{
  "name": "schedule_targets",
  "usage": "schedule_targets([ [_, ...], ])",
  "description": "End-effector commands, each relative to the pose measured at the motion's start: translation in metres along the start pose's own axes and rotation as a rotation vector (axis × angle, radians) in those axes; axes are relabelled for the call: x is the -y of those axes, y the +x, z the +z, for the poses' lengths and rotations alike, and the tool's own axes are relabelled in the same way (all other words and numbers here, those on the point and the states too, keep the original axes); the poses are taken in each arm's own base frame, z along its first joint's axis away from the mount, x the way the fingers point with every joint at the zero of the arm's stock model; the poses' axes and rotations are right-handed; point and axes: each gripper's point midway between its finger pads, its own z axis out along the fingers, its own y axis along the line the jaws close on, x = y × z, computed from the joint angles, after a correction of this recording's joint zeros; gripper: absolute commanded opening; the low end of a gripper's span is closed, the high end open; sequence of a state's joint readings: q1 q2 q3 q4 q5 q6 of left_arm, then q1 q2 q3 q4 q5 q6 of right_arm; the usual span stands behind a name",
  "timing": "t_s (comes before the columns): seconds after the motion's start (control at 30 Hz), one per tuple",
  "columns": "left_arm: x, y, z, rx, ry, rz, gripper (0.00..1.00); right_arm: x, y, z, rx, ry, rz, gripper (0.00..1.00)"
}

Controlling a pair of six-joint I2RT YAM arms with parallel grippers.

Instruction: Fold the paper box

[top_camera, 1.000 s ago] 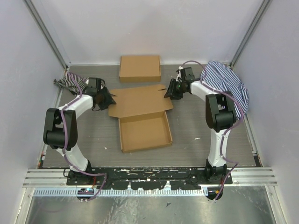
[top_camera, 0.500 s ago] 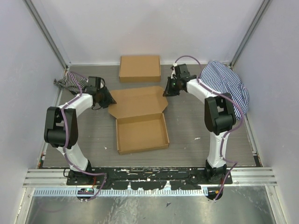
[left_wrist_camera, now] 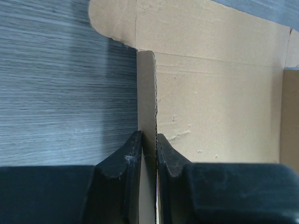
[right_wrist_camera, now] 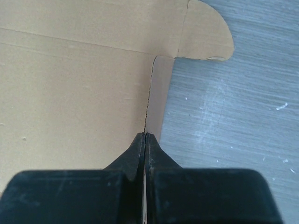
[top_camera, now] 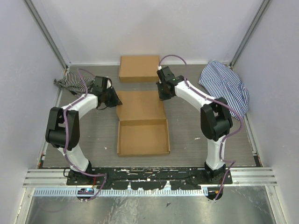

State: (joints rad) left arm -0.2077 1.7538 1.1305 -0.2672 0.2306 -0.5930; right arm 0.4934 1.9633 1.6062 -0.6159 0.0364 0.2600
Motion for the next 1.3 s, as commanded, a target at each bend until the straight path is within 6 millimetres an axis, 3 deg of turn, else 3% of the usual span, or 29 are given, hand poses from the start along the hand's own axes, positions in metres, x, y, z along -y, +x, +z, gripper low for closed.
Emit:
schedule_targets([
  [0.0, 0.048, -0.008, -0.015, 0.043, 0.089, 0.114, 0.23, -0.029, -0.012, -0.014, 0.049, 0.02, -0.033, 0.01],
  [0.23, 0.046, -0.001, -0.009, 0.02, 0.061, 0.141, 0.21, -0.043, 0.008, 0.001, 0.0, 0.069, -0.064, 0.04],
  [0.33, 0.048, -0.001, -0.011, 0.027, 0.051, 0.156, 0.22, -0.054, 0.01, 0.0, 0.008, 0.041, -0.063, 0.38],
  [0.43, 0.047, -0.001, -0.011, 0.021, 0.039, 0.163, 0.22, -0.063, 0.011, -0.001, 0.01, -0.003, -0.049, 0.49],
  [0.63, 0.045, 0.003, -0.009, 0.008, 0.033, 0.168, 0.22, -0.072, 0.023, 0.005, -0.021, -0.067, -0.048, 0.51],
  [0.93, 0.063, 0.011, -0.007, -0.013, 0.075, 0.196, 0.24, -0.07, 0.045, 0.016, -0.072, -0.077, -0.038, 0.5],
  [1.17, 0.059, 0.015, -0.005, -0.032, 0.039, 0.197, 0.25, -0.068, 0.042, 0.011, -0.048, -0.071, -0.033, 0.5],
  [1.27, 0.052, 0.012, -0.009, -0.018, -0.007, 0.206, 0.25, -0.069, 0.031, 0.002, -0.01, -0.068, -0.026, 0.5],
])
